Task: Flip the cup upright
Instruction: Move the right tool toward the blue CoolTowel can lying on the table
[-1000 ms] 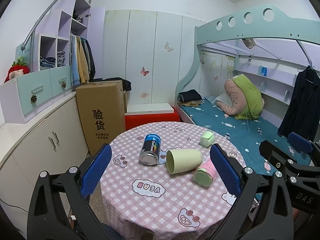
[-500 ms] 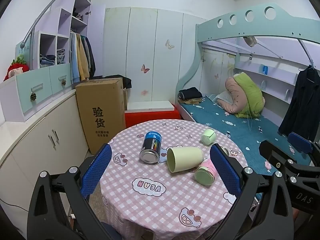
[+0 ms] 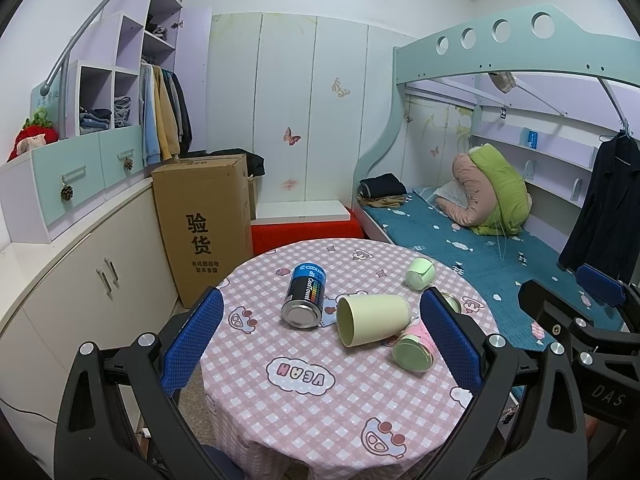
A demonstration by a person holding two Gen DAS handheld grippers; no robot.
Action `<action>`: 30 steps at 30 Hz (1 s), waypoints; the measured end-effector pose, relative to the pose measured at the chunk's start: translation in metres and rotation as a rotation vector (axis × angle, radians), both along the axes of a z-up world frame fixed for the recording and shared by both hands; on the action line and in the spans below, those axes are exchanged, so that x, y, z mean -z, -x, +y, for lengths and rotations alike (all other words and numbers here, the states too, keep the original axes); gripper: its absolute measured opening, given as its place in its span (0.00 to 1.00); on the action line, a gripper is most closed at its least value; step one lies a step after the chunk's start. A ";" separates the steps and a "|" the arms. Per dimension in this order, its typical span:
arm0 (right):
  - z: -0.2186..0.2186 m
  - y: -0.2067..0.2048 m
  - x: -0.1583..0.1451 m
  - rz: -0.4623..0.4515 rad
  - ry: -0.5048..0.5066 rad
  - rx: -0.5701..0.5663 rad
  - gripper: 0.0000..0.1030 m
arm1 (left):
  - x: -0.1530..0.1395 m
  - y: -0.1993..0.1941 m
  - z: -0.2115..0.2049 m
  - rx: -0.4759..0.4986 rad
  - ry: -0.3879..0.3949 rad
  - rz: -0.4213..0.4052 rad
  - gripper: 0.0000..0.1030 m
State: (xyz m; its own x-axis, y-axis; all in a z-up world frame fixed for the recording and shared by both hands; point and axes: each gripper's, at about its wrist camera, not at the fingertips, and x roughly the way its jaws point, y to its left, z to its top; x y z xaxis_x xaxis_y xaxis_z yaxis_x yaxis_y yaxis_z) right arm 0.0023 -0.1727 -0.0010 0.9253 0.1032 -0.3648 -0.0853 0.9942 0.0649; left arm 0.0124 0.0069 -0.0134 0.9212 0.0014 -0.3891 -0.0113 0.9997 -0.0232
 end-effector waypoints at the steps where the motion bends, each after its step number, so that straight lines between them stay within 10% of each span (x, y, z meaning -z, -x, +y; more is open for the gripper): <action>1: 0.000 0.000 0.000 0.001 0.000 0.000 0.95 | 0.000 0.000 0.000 -0.001 0.000 0.001 0.92; 30: 0.006 -0.023 0.029 0.043 -0.001 -0.004 0.95 | 0.010 -0.017 0.006 -0.007 0.015 0.038 0.92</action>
State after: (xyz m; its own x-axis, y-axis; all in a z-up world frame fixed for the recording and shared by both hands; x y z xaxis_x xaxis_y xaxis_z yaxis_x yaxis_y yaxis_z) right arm 0.0257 -0.1667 -0.0297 0.9085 0.1073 -0.4039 -0.0865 0.9938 0.0695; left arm 0.0298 0.0125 -0.0230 0.9059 0.0019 -0.4234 -0.0196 0.9991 -0.0375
